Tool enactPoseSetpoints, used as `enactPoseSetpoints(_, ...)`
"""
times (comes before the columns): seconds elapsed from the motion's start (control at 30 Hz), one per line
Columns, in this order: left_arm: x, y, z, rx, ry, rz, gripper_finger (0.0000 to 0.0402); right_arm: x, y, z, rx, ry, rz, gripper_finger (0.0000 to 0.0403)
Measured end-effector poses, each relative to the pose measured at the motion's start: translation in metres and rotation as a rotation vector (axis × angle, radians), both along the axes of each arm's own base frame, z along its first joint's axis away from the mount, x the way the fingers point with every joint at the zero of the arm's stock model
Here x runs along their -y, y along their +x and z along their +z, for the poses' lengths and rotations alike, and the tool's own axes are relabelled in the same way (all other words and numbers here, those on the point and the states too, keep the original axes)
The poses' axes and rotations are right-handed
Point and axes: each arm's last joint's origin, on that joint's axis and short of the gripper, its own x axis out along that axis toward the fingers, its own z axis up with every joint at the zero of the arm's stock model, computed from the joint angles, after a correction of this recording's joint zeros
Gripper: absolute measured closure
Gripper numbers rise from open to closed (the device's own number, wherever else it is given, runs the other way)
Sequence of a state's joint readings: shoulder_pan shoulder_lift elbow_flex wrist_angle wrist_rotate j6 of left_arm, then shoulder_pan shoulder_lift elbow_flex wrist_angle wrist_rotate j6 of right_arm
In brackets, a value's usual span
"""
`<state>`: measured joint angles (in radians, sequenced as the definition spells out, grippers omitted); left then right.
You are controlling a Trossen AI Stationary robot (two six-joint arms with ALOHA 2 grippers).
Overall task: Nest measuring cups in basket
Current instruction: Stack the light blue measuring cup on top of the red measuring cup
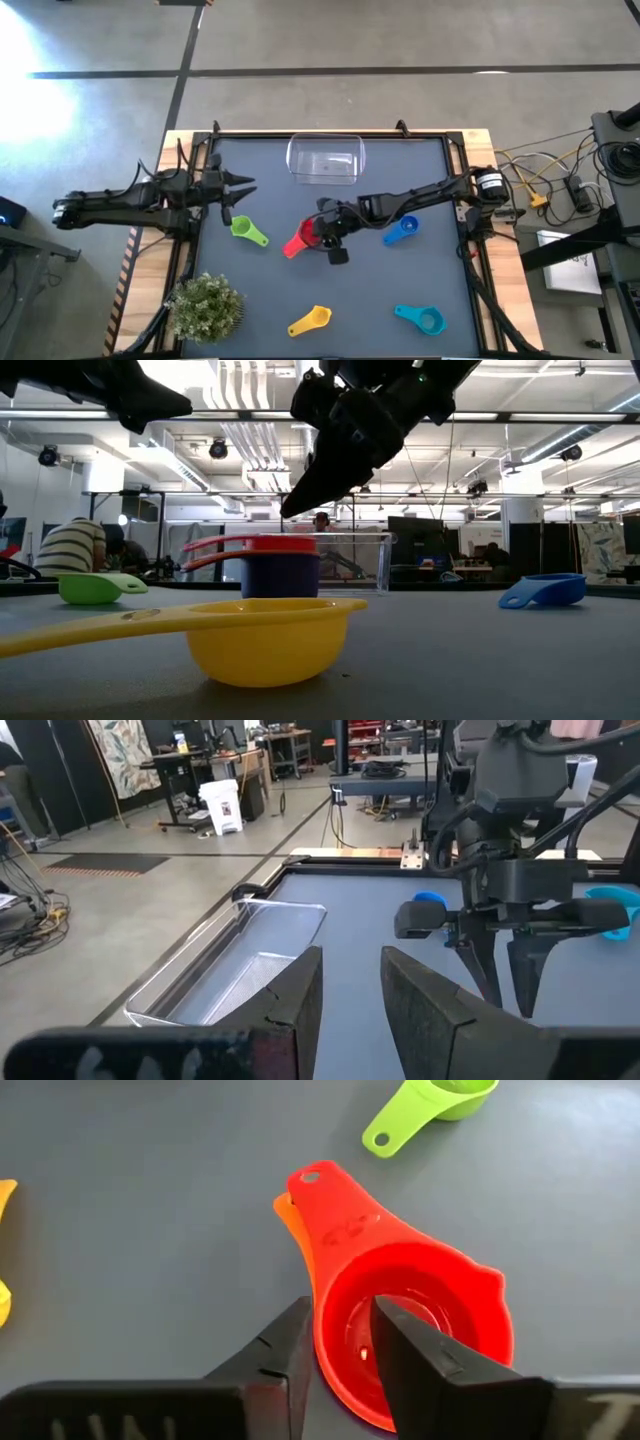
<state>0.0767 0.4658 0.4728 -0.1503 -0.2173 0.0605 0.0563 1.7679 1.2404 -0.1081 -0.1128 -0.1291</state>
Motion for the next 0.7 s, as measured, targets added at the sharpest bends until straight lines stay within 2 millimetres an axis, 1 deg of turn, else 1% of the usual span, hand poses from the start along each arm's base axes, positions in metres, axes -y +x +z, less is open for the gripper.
enactPoseSetpoints(0.13, 0.000, 0.003, -0.002, -0.014, -0.008, 0.001, 0.0315, 0.000, 0.000, 0.000, -0.007, 0.003, -0.004, 0.0290)
enactPoseSetpoints(0.3, 0.000, 0.006, -0.004, -0.035, -0.013, 0.002, 0.0316, 0.000, -0.003, -0.001, -0.034, 0.001, -0.017, 0.0287)
enactPoseSetpoints(0.4, -0.001, 0.008, -0.005, -0.044, -0.014, 0.001, 0.0316, 0.000, -0.005, 0.004, -0.020, 0.011, -0.021, 0.0287)
enactPoseSetpoints(0.5, -0.001, 0.008, -0.005, -0.047, -0.014, 0.001, 0.0316, -0.002, -0.004, 0.005, 0.033, 0.032, -0.007, 0.0289)
enactPoseSetpoints(0.7, -0.001, 0.009, -0.006, -0.048, -0.022, 0.002, 0.0316, -0.003, -0.010, -0.007, 0.071, 0.080, 0.034, 0.0304)
